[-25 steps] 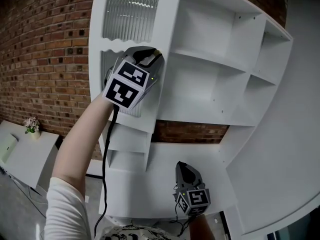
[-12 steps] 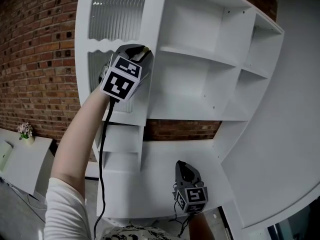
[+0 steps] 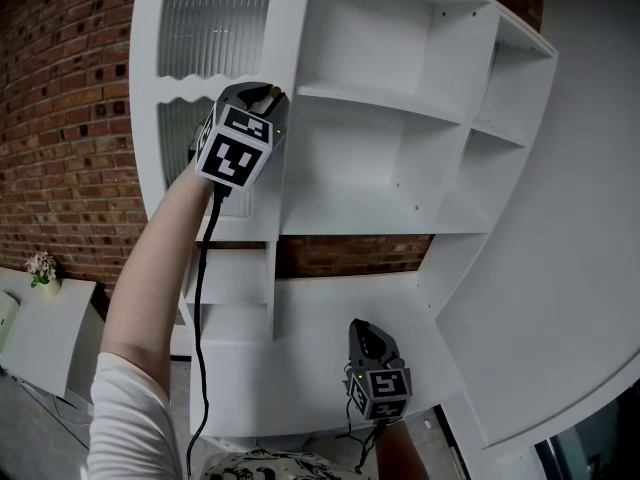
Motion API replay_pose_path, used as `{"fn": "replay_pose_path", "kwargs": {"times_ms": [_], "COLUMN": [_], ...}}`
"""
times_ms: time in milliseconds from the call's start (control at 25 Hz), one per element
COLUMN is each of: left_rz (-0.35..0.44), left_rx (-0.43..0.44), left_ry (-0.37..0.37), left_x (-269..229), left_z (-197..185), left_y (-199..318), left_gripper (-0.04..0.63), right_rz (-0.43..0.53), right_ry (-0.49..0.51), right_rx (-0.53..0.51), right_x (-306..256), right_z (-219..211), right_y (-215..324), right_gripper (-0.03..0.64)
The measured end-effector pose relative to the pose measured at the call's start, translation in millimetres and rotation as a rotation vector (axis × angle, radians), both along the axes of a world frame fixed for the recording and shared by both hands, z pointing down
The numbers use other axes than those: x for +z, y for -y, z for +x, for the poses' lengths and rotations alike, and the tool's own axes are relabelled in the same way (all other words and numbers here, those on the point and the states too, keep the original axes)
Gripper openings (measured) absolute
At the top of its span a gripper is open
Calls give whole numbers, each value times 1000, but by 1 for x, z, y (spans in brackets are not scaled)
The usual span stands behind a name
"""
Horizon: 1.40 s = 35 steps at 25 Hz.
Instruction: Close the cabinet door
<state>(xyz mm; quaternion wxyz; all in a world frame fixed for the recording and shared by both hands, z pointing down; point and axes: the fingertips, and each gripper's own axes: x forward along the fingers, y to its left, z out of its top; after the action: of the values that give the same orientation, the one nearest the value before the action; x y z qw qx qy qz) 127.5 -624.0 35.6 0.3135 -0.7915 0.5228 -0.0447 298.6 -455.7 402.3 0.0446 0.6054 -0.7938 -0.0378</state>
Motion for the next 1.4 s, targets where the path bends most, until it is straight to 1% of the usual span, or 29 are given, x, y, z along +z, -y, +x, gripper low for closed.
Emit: {"fn": "replay_pose_path", "kwargs": {"times_ms": [240,520,800,880,960,1120,1160,1280,1400], "left_rz": [12,7,44,37,11,-46,-50,-62,-80], "left_rx": [-19,0,15,24,32,35,43,59,58], "left_ry": [-4,-7,-76,-107,-128,-112,-120,-165,-187], "left_x": [0,0,0,3,10,37,43,66,97], "left_z": [1,1,-2,-4,-5,-10,-12,-22,-30], "left_y": [12,11,8,7,7,3,-1,-17,-27], "left_gripper": [97,98,101,103,103,101,94,22,10], "right_rz": [-9,-21,-32,-24,-13,3,7,21,36], "right_ry": [-18,-28,-57,-68,-66,-44,-38,-38,-63], "right_rx": [26,39,11,1,2,3,3,-10,-35], "right_x": [1,1,4,4,1,-4,-4,-6,-8], "right_z": [8,9,-10,-15,-19,-26,-27,-37,-53], "right_y": [2,2,-2,-5,-9,-14,-15,-21,-23], "right_gripper": [5,5,5,5,5,5,5,5,5]}}
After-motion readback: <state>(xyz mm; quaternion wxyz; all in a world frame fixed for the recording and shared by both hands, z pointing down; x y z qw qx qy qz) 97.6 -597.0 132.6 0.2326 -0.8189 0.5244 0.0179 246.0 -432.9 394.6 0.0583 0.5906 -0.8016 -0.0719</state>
